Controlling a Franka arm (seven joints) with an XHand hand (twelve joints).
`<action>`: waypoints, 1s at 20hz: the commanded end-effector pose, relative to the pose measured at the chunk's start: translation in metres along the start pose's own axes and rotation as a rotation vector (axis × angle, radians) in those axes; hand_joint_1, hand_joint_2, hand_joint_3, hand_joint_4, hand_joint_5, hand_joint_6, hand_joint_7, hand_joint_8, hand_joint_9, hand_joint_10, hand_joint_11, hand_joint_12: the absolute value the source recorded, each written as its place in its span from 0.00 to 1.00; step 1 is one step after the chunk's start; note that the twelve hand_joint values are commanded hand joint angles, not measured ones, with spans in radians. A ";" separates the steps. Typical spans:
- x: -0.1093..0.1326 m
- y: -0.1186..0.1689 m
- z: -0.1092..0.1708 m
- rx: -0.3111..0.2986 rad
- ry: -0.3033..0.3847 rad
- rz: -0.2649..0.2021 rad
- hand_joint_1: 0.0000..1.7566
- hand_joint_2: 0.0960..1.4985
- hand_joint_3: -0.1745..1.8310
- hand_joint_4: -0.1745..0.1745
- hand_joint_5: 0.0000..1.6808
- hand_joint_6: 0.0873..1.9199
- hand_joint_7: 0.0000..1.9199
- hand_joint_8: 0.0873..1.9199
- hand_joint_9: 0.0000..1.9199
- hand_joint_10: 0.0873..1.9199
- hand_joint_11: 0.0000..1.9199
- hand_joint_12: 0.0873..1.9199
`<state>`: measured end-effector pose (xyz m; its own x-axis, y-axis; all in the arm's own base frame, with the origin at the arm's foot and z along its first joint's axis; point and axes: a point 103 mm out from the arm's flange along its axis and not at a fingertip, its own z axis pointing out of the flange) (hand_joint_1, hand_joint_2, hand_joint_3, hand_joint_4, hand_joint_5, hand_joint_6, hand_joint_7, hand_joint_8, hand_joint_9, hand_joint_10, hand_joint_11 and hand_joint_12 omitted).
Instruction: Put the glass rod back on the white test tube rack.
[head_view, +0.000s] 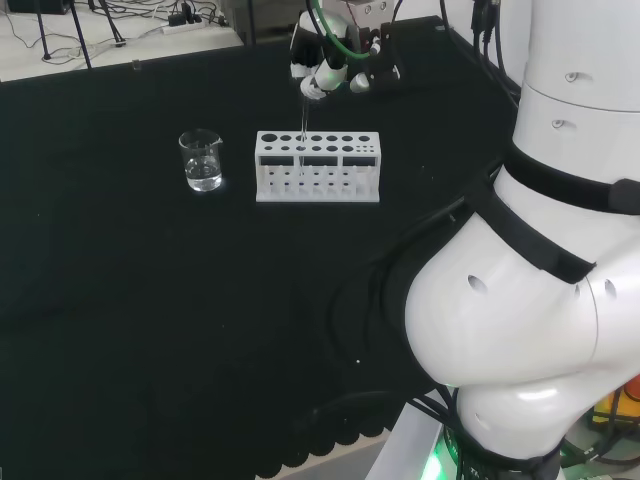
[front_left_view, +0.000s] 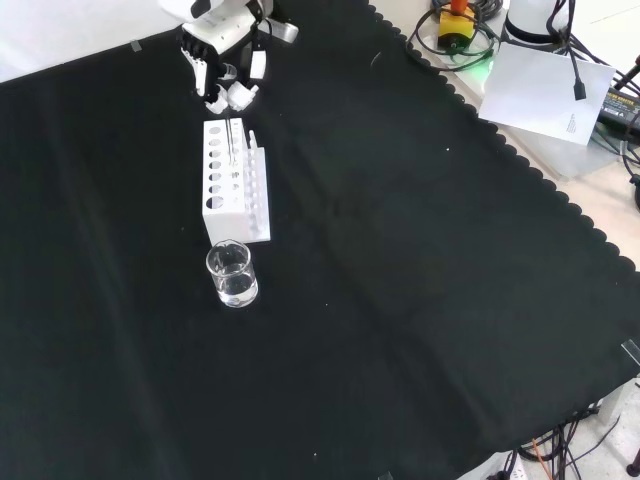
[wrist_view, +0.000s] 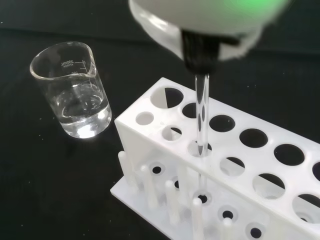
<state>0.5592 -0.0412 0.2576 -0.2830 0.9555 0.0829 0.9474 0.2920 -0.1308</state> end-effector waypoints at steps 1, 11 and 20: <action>0.004 0.000 -0.006 -0.013 -0.005 -0.001 0.81 0.22 0.55 0.00 0.50 0.46 0.62 0.32 0.96 0.32 0.93 0.24; 0.003 -0.003 -0.011 -0.021 -0.007 0.008 0.83 0.18 0.58 0.00 0.43 0.48 0.54 0.38 0.98 0.39 0.95 0.33; 0.006 -0.009 -0.026 -0.041 -0.026 0.011 0.84 0.18 0.58 0.00 0.43 0.47 0.54 0.38 0.98 0.40 0.95 0.35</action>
<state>0.5561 -0.0386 0.2810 -0.2753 0.9592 0.0638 0.9552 0.2805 -0.0948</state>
